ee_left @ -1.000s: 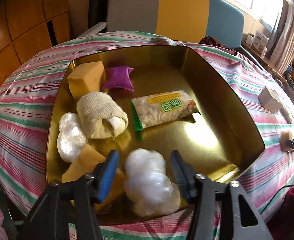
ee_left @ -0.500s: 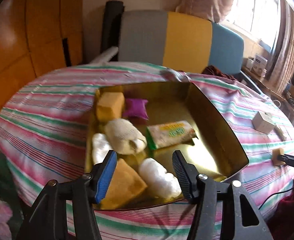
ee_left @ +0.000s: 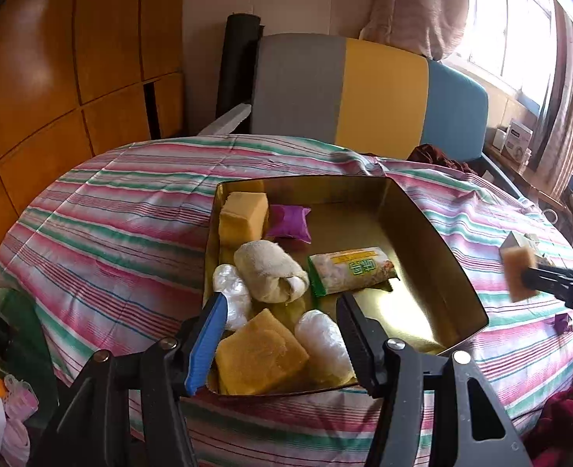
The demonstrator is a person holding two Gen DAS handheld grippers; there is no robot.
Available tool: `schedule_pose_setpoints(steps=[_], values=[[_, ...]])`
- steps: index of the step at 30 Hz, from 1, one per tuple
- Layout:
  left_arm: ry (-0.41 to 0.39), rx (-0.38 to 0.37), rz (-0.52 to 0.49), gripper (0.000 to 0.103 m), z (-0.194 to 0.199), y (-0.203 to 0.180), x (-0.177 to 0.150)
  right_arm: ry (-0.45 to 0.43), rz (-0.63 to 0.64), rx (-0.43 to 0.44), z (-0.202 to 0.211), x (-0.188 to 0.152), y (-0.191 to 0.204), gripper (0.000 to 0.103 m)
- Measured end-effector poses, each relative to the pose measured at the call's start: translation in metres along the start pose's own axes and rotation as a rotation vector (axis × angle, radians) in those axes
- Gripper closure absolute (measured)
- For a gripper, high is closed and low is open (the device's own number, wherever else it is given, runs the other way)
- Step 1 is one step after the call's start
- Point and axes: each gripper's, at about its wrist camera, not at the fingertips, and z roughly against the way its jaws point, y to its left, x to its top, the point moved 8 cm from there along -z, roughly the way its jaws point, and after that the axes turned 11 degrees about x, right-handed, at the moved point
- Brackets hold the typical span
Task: Organize objects
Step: 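Carry the yellow sponge into the gold tray and open the right gripper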
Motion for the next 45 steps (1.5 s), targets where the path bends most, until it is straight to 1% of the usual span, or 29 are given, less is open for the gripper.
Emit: schedule_pose_setpoints(steps=[3, 5, 7, 11, 15, 17, 18, 19, 21, 23, 25, 27, 28, 32, 40, 45], values=[[0.003, 0.008, 0.012, 0.044, -0.002, 0.008, -0.002, 0.033, 0.097, 0.068, -0.026, 0.013, 0.053, 0.057], [0.01, 0.01, 0.021, 0.044, -0.004, 0.012, -0.005, 0.063, 0.161, 0.084, -0.046, 0.016, 0.08, 0.057], [0.017, 0.012, 0.031, 0.044, -0.006, 0.017, -0.007, 0.106, 0.196, 0.097, -0.068, 0.015, 0.099, 0.057], [0.018, 0.012, 0.063, 0.044, -0.008, 0.029, -0.009, 0.192, 0.216, 0.087, -0.11, 0.005, 0.107, 0.057], [0.026, 0.015, 0.09, 0.044, -0.012, 0.037, -0.009, 0.263, 0.224, 0.086, -0.139, -0.007, 0.114, 0.056], [0.031, 0.016, 0.095, 0.044, -0.014, 0.039, -0.01, 0.267, 0.239, 0.076, -0.149, -0.01, 0.119, 0.055], [0.031, 0.016, 0.094, 0.044, -0.015, 0.039, -0.01, 0.265, 0.239, 0.085, -0.151, -0.01, 0.123, 0.055], [0.032, 0.015, 0.094, 0.044, -0.015, 0.039, -0.01, 0.264, 0.234, 0.103, -0.151, -0.01, 0.126, 0.055], [0.029, 0.014, 0.091, 0.044, -0.014, 0.038, -0.01, 0.265, 0.229, 0.151, -0.152, -0.01, 0.135, 0.05], [0.025, 0.017, 0.086, 0.044, -0.014, 0.037, -0.01, 0.264, 0.234, 0.167, -0.151, -0.011, 0.14, 0.05], [0.026, 0.022, 0.081, 0.043, -0.013, 0.036, -0.01, 0.253, 0.227, 0.176, -0.148, -0.011, 0.14, 0.046], [0.025, 0.026, 0.077, 0.043, -0.012, 0.035, -0.01, 0.238, 0.207, 0.185, -0.141, -0.011, 0.14, 0.03], [0.023, 0.026, 0.074, 0.043, -0.012, 0.034, -0.01, 0.23, 0.196, 0.191, -0.138, -0.01, 0.14, 0.028], [0.018, 0.03, 0.055, 0.043, -0.008, 0.028, -0.009, 0.194, 0.159, 0.201, -0.125, -0.005, 0.134, 0.025], [0.007, 0.022, 0.003, 0.043, -0.001, 0.01, -0.007, 0.122, 0.112, 0.2, -0.09, -0.005, 0.116, 0.024], [-0.003, 0.004, -0.043, 0.043, 0.004, -0.008, -0.004, 0.072, 0.073, 0.169, -0.062, -0.005, 0.085, 0.022]])
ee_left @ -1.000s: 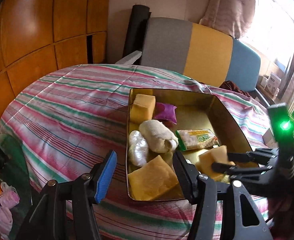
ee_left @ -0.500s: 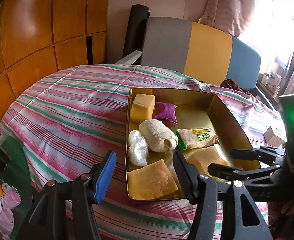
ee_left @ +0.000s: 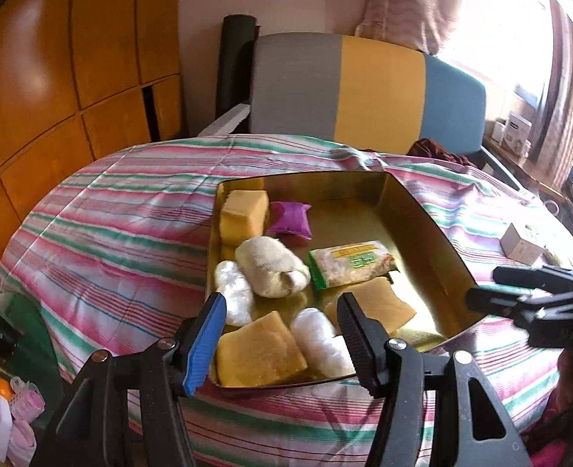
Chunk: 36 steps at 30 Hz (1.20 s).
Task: Organize objects
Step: 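Carry the yellow sponge into the gold tray and open the right gripper, then move both grippers back toward the remaining items on the table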
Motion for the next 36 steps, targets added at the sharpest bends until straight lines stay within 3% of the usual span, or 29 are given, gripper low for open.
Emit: schedule_pose_setpoints(steps=[3, 7, 8, 13, 17, 22, 26, 28, 31, 36], values=[[-0.006, -0.016, -0.026, 0.043, 0.003, -0.013, 0.002, -0.032, -0.046, -0.032, 0.023, -0.004, -0.027, 0.01], [-0.012, -0.045, -0.071, 0.037, 0.006, -0.033, 0.006, -0.066, -0.097, -0.101, 0.055, -0.01, -0.069, 0.006], [-0.009, -0.061, -0.082, 0.037, 0.007, -0.04, 0.008, -0.075, -0.114, -0.125, 0.066, -0.013, -0.084, 0.001], [0.013, -0.122, -0.114, 0.037, 0.007, -0.069, 0.014, -0.118, -0.202, -0.27, 0.122, -0.028, -0.159, 0.0], [0.024, -0.177, -0.158, 0.036, 0.008, -0.098, 0.019, -0.215, -0.36, -0.403, 0.18, -0.051, -0.233, 0.0], [-0.016, -0.242, -0.295, 0.036, 0.02, -0.153, 0.027, -0.337, -0.596, -0.545, 0.24, -0.098, -0.314, 0.0], [-0.028, -0.31, -0.411, 0.036, 0.025, -0.209, 0.033, -0.455, -0.841, -0.483, 0.262, -0.134, -0.348, 0.0], [-0.032, -0.336, -0.475, 0.035, 0.027, -0.236, 0.034, -0.502, -0.87, -0.476, 0.271, -0.137, -0.352, 0.0], [-0.055, -0.361, -0.576, 0.022, 0.026, -0.281, 0.034, -0.519, -0.899, -0.437, 0.271, -0.14, -0.355, 0.0], [-0.076, -0.412, -0.744, 0.021, 0.015, -0.349, 0.033, -0.515, -0.907, -0.393, 0.267, -0.14, -0.354, 0.0]])
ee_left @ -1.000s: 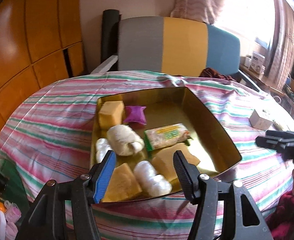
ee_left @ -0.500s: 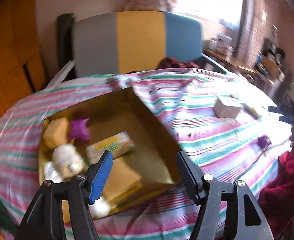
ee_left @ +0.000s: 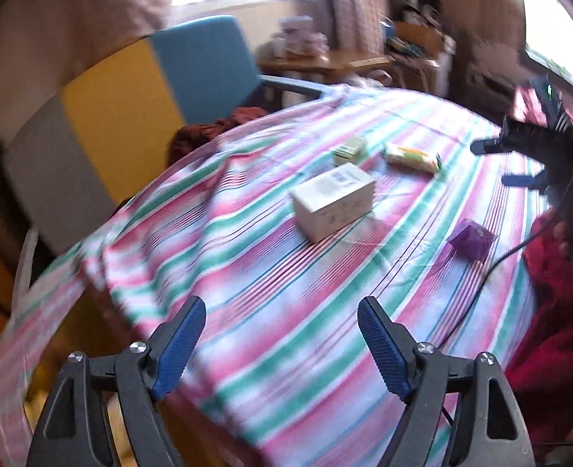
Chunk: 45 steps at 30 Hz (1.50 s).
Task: Organize objects
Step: 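Move both grippers back toward the remaining items on the table, then grasp the cream box with the left gripper and lift it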
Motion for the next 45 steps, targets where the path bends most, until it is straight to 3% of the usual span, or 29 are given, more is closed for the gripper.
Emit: schedule_pose_setpoints(steps=[9, 11, 12, 16, 25, 27, 28, 29, 30, 34, 36, 42, 45], values=[[0.007, -0.088, -0.173, 0.013, -0.064, -0.044, 0.047, 0.042, -0.031, 0.059, -0.009, -0.01, 0.002, 0.0], [0.004, -0.109, -0.221, 0.001, -0.074, -0.052, 0.055, 0.057, -0.031, 0.065, -0.012, -0.012, 0.003, 0.0], [0.01, -0.126, -0.255, 0.0, -0.083, -0.057, 0.059, 0.065, -0.031, 0.068, -0.014, -0.013, 0.003, 0.0], [0.025, -0.136, -0.327, 0.0, -0.109, -0.066, 0.071, 0.087, -0.035, 0.085, -0.017, -0.016, 0.004, 0.0], [0.071, -0.22, -0.38, 0.0, -0.153, -0.089, 0.085, 0.136, -0.037, 0.106, -0.025, -0.021, 0.006, 0.0], [0.087, -0.23, -0.366, 0.002, -0.16, -0.095, 0.085, 0.144, -0.036, 0.108, -0.026, -0.023, 0.007, 0.0], [0.103, -0.243, -0.357, 0.015, -0.163, -0.098, 0.081, 0.146, -0.035, 0.108, -0.027, -0.023, 0.007, 0.0], [0.124, -0.257, -0.344, 0.039, -0.164, -0.1, 0.077, 0.148, -0.036, 0.107, -0.027, -0.023, 0.006, 0.0], [0.14, -0.259, -0.327, 0.05, -0.164, -0.101, 0.072, 0.149, -0.038, 0.106, -0.027, -0.023, 0.006, 0.0], [0.147, -0.249, -0.206, 0.053, -0.149, -0.091, 0.051, 0.15, -0.047, 0.105, -0.028, -0.023, 0.005, 0.0], [0.167, -0.263, -0.098, 0.053, -0.135, -0.081, 0.032, 0.152, -0.046, 0.103, -0.028, -0.024, 0.005, 0.0], [0.209, -0.148, 0.128, 0.053, -0.093, -0.051, -0.03, 0.152, -0.034, 0.096, -0.028, -0.023, 0.006, 0.0], [0.21, -0.111, 0.186, 0.053, -0.073, -0.044, -0.053, 0.163, -0.01, 0.092, -0.031, -0.026, 0.011, 0.0]])
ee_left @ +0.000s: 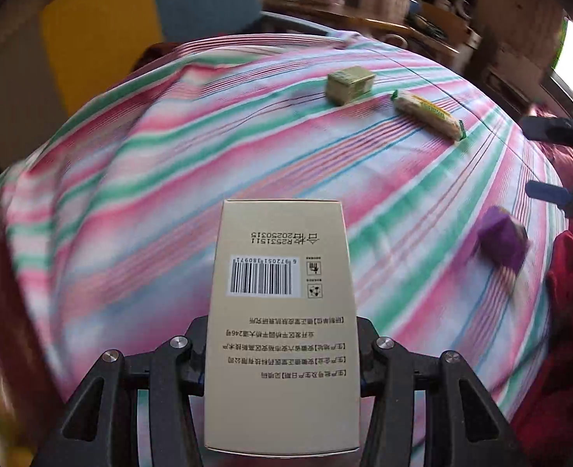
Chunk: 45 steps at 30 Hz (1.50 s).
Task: Organize objects
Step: 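Grasp the cream box with the left gripper and lift it, then grasp the green box with the right gripper while the left holds the cream box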
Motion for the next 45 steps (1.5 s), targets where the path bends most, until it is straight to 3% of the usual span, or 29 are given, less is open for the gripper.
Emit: schedule_pose_setpoints(steps=[8, 12, 17, 23, 28, 30, 31, 36, 37, 38, 40, 41, 42, 45], values=[[-0.036, 0.012, 0.006, 0.053, 0.017, 0.005, -0.038, 0.123, 0.277, -0.044, -0.029, -0.009, 0.05, 0.0], [-0.049, -0.007, 0.026, 0.053, 0.016, 0.003, -0.032, 0.123, 0.448, -0.078, -0.06, 0.024, 0.079, 0.0], [-0.071, -0.019, 0.043, 0.053, 0.017, 0.005, -0.033, 0.197, 0.622, -0.211, -0.125, 0.066, 0.084, 0.0], [-0.077, -0.054, 0.073, 0.053, 0.017, 0.008, -0.033, 0.258, 0.67, -0.348, -0.175, 0.099, 0.066, 0.0], [-0.084, -0.073, 0.094, 0.052, 0.015, 0.01, -0.031, 0.307, 0.687, -0.358, -0.195, 0.112, 0.063, 0.0], [-0.084, -0.081, 0.105, 0.053, 0.015, 0.011, -0.031, 0.322, 0.712, -0.398, -0.2, 0.113, 0.062, 0.0], [-0.086, -0.082, 0.104, 0.052, 0.015, 0.011, -0.031, 0.322, 0.712, -0.398, -0.2, 0.113, 0.063, 0.003], [-0.105, -0.057, 0.08, 0.052, 0.016, 0.009, -0.033, 0.31, 0.773, -0.365, -0.181, 0.096, 0.089, 0.061], [-0.106, -0.053, 0.074, 0.052, 0.017, 0.009, -0.033, 0.315, 0.778, -0.357, -0.179, 0.091, 0.093, 0.066], [-0.106, -0.053, 0.073, 0.052, 0.017, 0.009, -0.033, 0.318, 0.779, -0.335, -0.176, 0.085, 0.096, 0.064], [-0.103, -0.058, 0.082, 0.052, 0.017, 0.011, -0.034, 0.311, 0.764, -0.325, -0.172, 0.081, 0.095, 0.042], [-0.101, -0.058, 0.084, 0.052, 0.018, 0.012, -0.034, 0.31, 0.747, -0.314, -0.17, 0.08, 0.094, 0.016], [-0.101, -0.058, 0.084, 0.052, 0.018, 0.013, -0.034, 0.309, 0.733, -0.305, -0.168, 0.081, 0.092, 0.006], [-0.102, -0.064, 0.095, 0.052, 0.018, 0.014, -0.035, 0.309, 0.73, -0.314, -0.159, 0.082, 0.087, 0.005]])
